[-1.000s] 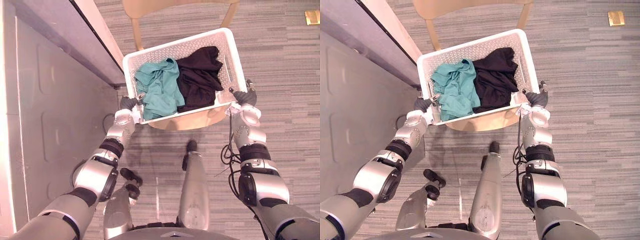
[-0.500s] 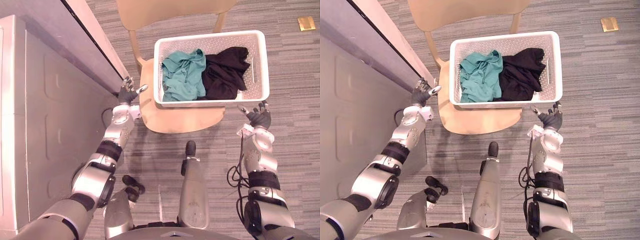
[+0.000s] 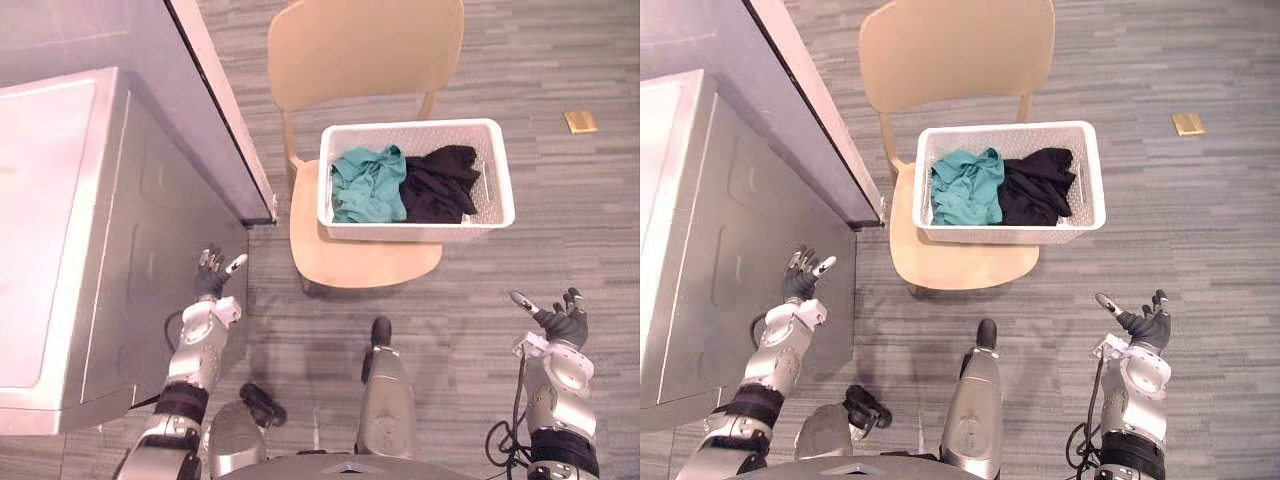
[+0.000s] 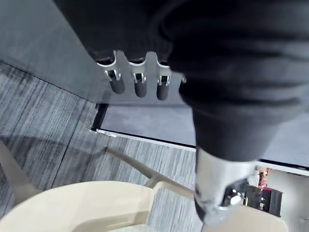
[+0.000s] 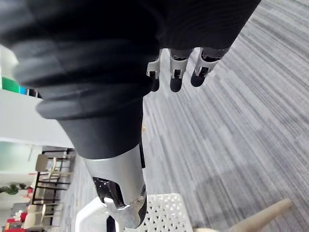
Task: Pick up the laundry basket with both hands and put the clothes into the washing machine.
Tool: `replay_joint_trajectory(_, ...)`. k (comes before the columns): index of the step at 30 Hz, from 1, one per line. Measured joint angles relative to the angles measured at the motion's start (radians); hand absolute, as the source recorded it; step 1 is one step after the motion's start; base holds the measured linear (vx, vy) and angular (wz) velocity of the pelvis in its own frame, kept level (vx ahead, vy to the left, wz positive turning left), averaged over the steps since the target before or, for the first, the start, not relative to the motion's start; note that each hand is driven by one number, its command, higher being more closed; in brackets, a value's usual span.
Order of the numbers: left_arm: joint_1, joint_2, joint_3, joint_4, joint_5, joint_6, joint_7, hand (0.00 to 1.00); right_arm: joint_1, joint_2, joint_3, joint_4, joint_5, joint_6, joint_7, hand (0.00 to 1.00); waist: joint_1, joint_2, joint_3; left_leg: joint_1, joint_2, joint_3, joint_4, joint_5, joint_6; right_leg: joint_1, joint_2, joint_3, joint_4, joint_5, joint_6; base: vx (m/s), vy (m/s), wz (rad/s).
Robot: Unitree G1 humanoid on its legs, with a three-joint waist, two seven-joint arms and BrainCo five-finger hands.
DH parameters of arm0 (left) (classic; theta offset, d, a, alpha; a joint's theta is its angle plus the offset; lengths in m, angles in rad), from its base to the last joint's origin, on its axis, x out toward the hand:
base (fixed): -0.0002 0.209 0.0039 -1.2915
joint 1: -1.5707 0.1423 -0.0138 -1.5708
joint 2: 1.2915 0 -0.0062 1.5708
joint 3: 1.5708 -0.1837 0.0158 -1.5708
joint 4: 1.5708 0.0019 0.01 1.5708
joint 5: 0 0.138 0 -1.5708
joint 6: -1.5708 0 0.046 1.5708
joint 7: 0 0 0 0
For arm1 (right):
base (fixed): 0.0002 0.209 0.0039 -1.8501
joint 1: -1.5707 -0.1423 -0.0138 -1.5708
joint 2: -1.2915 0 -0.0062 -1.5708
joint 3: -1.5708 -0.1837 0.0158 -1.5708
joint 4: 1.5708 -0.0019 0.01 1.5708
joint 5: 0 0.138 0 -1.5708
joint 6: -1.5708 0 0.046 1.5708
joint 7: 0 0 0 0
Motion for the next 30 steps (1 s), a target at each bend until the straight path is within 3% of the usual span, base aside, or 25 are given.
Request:
replay_joint_trajectory(10, 0.149, -0.045, 0.04, -0.015, 0.002, 0.003, -0.034, 0.0, 0.012, 0.057, -0.004, 0.044, -0.04, -0.003, 0.015, 0.0, 0.003, 0.003, -0.048, 0.014, 0.01, -0.042, 0.002, 0.0, 0.0, 0.068, 0.004, -0.041, -0.037, 0.01, 0.003, -0.03, 0.021, 0.08)
replay_joint_trajectory(13, 0.184, -0.072, 0.037, 0.03, 0.017, 0.004, -0.046, 0.0, 0.057, 0.106, -0.041, 0.042, -0.039, -0.017, 0.012, 0.0, 0.002, 0.007, -0.088, 0.019, 0.006, -0.046, -0.014, 0.003, -0.003, 0.083, 0.007, -0.047, -0.056, 0.015, 0.004, -0.02, 0.009, 0.02)
replay_joint_trajectory(15, 0.21, -0.088, 0.046, 0.114, 0.052, 0.01, -0.048, 0.0, 0.124, 0.184, -0.044, 0.041, -0.033, -0.044, 0.013, 0.0, -0.001, 0.006, -0.109, 0.044, -0.003, -0.044, -0.034, 0.009, -0.005, 0.104, 0.008, -0.049, -0.063, 0.015, 0.004, 0.0, 0.0, 0.0)
replay_joint_trajectory(18, 0.249, -0.135, 0.14, 0.246, 0.112, 0.027, -0.052, 0.0, 0.231, 0.295, -0.043, 0.113, -0.002, -0.063, 0.022, 0.0, -0.011, 0.006, -0.152, 0.071, -0.009, -0.043, -0.065, 0.017, -0.01, 0.134, 0.009, -0.066, -0.081, 0.014, 0.005, 0.01, 0.006, 0.01)
replay_joint_trajectory(21, 0.266, -0.157, 0.24, 0.352, 0.181, 0.05, -0.066, 0.0, 0.287, 0.346, -0.043, 0.245, 0.015, -0.056, 0.049, 0.0, -0.016, 0.003, -0.17, 0.1, -0.009, -0.039, -0.08, 0.02, -0.014, 0.163, 0.014, -0.07, -0.09, 0.013, 0.005, 0.01, 0.023, -0.03)
replay_joint_trajectory(22, 0.278, -0.165, 0.317, 0.422, 0.204, 0.06, -0.066, 0.0, 0.307, 0.365, -0.036, 0.325, 0.015, -0.045, 0.058, 0.0, -0.024, 0.0, -0.188, 0.103, -0.008, -0.038, -0.083, 0.018, -0.018, 0.17, 0.016, -0.07, -0.09, 0.007, 0.007, -0.03, 0.027, -0.03)
replay_joint_trajectory(26, 0.292, -0.164, 0.458, 0.477, 0.283, 0.091, -0.063, 0.0, 0.316, 0.375, -0.018, 0.439, 0.001, 0.011, 0.094, 0.0, -0.025, -0.011, -0.215, 0.136, -0.008, -0.034, -0.084, 0.013, -0.019, 0.182, 0.017, -0.062, -0.06, -0.017, 0.003, -0.02, 0.019, -0.06)
replay_joint_trajectory(30, 0.294, -0.174, 0.509, 0.494, 0.342, 0.098, -0.061, 0.0, 0.238, 0.35, 0.025, 0.518, -0.051, 0.022, 0.12, 0.0, -0.02, -0.01, -0.235, 0.145, 0.003, -0.034, -0.072, 0.018, -0.026, 0.152, 0.016, -0.045, 0.021, -0.064, -0.006, -0.05, -0.007, -0.03)
